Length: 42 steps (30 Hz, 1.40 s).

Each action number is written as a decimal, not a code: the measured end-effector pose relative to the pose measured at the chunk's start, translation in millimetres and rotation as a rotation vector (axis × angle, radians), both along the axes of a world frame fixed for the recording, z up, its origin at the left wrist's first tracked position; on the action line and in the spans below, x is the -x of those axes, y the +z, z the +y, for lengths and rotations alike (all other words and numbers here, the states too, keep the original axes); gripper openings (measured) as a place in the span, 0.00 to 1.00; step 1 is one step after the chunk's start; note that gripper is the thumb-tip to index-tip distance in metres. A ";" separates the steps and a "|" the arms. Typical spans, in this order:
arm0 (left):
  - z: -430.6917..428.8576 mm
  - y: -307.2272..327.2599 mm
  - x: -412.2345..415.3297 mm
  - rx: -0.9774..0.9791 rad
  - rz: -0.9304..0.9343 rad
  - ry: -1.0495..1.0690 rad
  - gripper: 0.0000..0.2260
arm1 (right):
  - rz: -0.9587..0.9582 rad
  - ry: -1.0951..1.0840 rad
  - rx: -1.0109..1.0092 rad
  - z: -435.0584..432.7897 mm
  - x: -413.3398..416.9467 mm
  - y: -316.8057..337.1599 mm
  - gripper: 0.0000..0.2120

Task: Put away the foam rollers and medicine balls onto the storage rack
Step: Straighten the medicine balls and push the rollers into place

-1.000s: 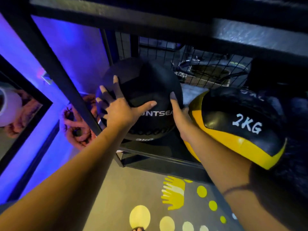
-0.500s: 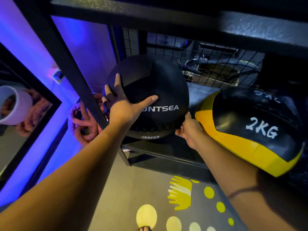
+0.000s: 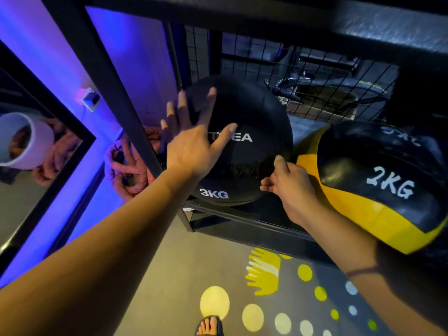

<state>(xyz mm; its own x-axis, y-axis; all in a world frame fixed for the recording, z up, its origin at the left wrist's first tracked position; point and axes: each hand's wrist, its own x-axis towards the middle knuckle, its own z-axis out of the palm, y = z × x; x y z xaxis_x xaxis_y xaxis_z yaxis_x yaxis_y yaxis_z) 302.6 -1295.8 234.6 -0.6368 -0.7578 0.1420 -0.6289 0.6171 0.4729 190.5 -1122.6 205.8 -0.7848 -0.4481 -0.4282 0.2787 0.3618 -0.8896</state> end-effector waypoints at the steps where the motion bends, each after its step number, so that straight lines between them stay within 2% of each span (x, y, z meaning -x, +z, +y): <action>1: 2.2 -0.6 1.2 0.032 -0.023 -0.046 0.30 | 0.002 0.001 0.002 2.0 0.2 -1.0 0.20; 4: 10.6 -3.7 9.3 0.029 -0.077 -0.083 0.27 | 0.007 0.016 -0.024 6.9 2.0 -6.5 0.22; 10: 26.0 6.0 17.8 0.007 -0.127 -0.012 0.26 | -0.038 0.089 -0.179 15.1 20.5 9.8 0.23; 12: 42.1 9.2 19.8 0.043 -0.084 0.003 0.25 | 0.188 0.106 -0.218 34.3 29.6 28.5 0.22; 14: 59.1 7.5 23.1 0.172 -0.015 -0.023 0.24 | 0.574 0.024 -0.251 68.1 46.8 51.5 0.20; 16: 79.3 5.4 33.2 0.282 0.082 -0.148 0.22 | 0.880 -0.114 -0.290 110.0 76.0 71.8 0.15; 17: 90.6 3.5 41.4 0.307 0.120 -0.227 0.20 | 0.932 -0.177 -0.353 129.6 96.6 76.3 0.17; 18: 102.3 2.5 51.1 0.309 0.145 -0.295 0.18 | 0.901 -0.219 -0.469 147.1 120.9 75.7 0.22; 19: 114.0 3.3 62.0 0.291 0.156 -0.337 0.17 | 0.791 -0.254 -0.619 162.4 143.1 73.4 0.30; 21: 133.8 3.6 85.6 0.140 0.171 -0.356 0.15 | 0.472 -0.311 -0.821 186.0 173.8 61.5 0.43; 24: 158.5 4.9 119.1 -0.262 0.188 -0.277 0.17 | 0.226 -0.284 -0.707 209.2 184.8 45.1 0.54; 26: 170.7 2.1 137.1 -0.515 0.101 -0.245 0.30 | 0.063 -0.329 -0.560 216.1 182.7 40.8 0.62; 28: 180.1 -2.2 147.7 -0.644 -0.052 -0.276 0.44 | -0.102 -0.378 -0.468 221.1 181.6 36.3 0.69; 30: 186.5 -6.9 152.4 -0.657 -0.133 -0.283 0.49 | -0.118 -0.344 -0.427 223.2 184.4 33.7 0.68; 33: 192.9 -15.9 151.0 -0.664 -0.051 -0.207 0.48 | 0.013 -0.285 -0.368 209.8 195.3 34.8 0.57; 38: 205.1 -15.1 149.9 -0.642 -0.048 -0.139 0.43 | 0.171 -0.236 -0.388 179.9 216.0 26.9 0.60; 42: 208.2 -16.5 157.1 -0.649 -0.039 -0.102 0.45 | 0.198 -0.203 -0.439 186.6 214.1 20.8 0.59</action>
